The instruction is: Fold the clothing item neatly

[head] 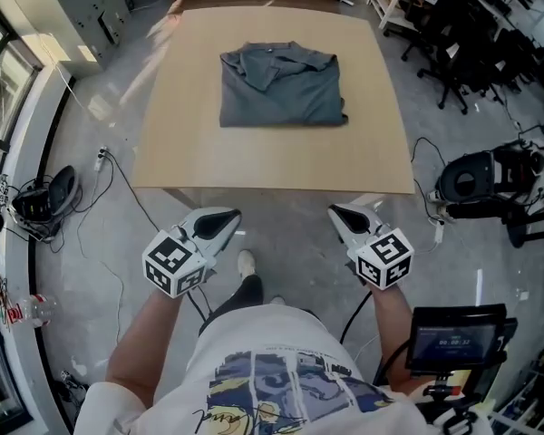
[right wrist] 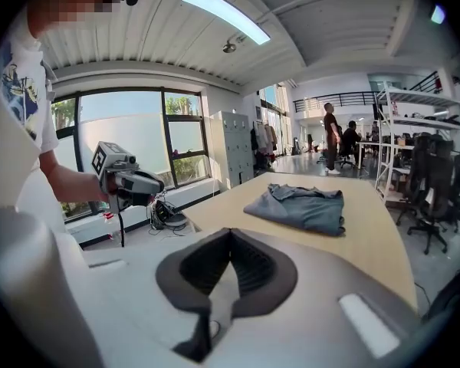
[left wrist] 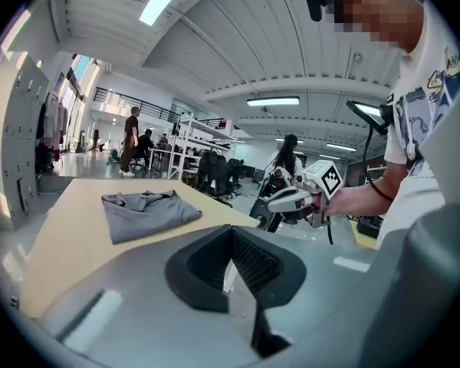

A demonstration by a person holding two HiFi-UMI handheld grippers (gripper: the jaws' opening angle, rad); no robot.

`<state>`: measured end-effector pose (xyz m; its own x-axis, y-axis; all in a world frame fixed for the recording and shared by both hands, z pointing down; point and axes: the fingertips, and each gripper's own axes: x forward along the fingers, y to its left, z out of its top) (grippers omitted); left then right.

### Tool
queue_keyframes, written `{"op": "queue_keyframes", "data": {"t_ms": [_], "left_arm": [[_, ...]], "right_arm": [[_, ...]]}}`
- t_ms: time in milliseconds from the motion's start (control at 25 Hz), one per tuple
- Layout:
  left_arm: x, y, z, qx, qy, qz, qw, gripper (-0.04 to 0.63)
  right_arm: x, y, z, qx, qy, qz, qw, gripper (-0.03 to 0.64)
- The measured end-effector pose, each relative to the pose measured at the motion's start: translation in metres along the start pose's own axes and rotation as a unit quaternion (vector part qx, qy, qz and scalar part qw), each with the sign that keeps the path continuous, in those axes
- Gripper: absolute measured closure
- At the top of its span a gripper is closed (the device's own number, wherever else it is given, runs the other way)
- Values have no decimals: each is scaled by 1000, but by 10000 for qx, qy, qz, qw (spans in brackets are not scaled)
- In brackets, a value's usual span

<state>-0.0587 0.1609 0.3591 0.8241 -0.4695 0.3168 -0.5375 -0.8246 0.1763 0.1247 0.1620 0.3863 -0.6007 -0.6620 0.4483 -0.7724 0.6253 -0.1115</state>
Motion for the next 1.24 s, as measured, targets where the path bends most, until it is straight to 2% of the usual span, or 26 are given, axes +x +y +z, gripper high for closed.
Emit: {"op": "queue_keyframes", "data": {"t_ms": [560, 960, 1240], "left_arm": [[-21, -99, -12, 30, -82, 55, 9999, 588], [-24, -131, -12, 135, -121, -79, 9998, 588], [-31, -122, -12, 178, -170, 28, 9997, 588]], "right_arm": [[-87, 61, -22, -471, -235, 251, 9983, 614], [-107, 76, -22, -611, -394, 254, 9970, 614], [-93, 79, -17, -757, -423, 339, 9957, 614]]}}
